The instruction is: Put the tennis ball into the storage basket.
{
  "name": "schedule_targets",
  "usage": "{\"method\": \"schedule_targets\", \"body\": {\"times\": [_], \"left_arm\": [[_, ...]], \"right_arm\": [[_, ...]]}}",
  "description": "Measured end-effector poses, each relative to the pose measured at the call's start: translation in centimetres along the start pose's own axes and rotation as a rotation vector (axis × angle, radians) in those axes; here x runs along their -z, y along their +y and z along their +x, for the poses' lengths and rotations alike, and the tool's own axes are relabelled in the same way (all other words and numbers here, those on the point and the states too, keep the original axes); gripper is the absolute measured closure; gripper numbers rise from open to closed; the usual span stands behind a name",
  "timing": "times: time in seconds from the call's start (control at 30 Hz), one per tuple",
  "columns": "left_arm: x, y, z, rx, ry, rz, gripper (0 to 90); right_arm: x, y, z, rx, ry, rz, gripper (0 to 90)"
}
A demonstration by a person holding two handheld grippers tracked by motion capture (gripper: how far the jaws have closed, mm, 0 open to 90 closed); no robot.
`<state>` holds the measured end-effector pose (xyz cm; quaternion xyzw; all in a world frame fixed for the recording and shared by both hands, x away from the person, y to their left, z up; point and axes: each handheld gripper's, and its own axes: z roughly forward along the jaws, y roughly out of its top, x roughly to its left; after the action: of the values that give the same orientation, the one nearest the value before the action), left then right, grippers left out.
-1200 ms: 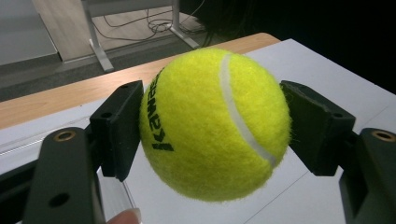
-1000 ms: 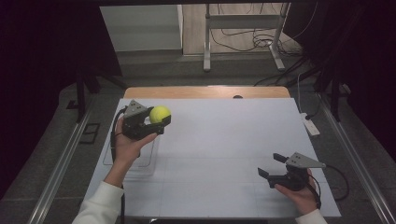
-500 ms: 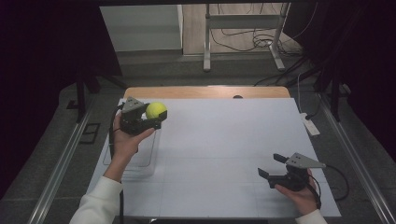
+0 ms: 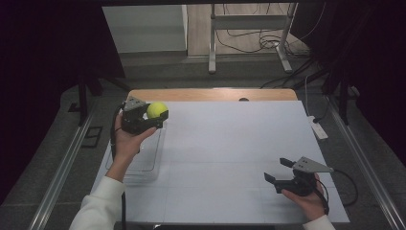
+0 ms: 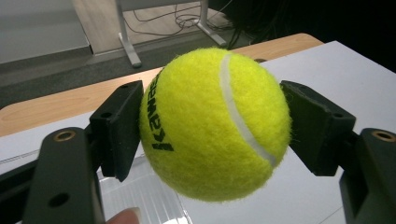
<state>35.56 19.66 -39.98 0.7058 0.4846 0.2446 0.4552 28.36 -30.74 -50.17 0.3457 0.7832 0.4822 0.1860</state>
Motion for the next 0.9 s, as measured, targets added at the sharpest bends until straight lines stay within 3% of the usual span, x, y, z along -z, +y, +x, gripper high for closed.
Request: {"method": "schedule_targets", "body": {"times": [0.9], "left_arm": [[-1.0, 0.3, 2.7, 0.047, 0.063, 0.032, 27.1]], "right_arm": [[0.0, 0.0, -0.1, -0.003, 0.000, 0.001, 12.7]]}}
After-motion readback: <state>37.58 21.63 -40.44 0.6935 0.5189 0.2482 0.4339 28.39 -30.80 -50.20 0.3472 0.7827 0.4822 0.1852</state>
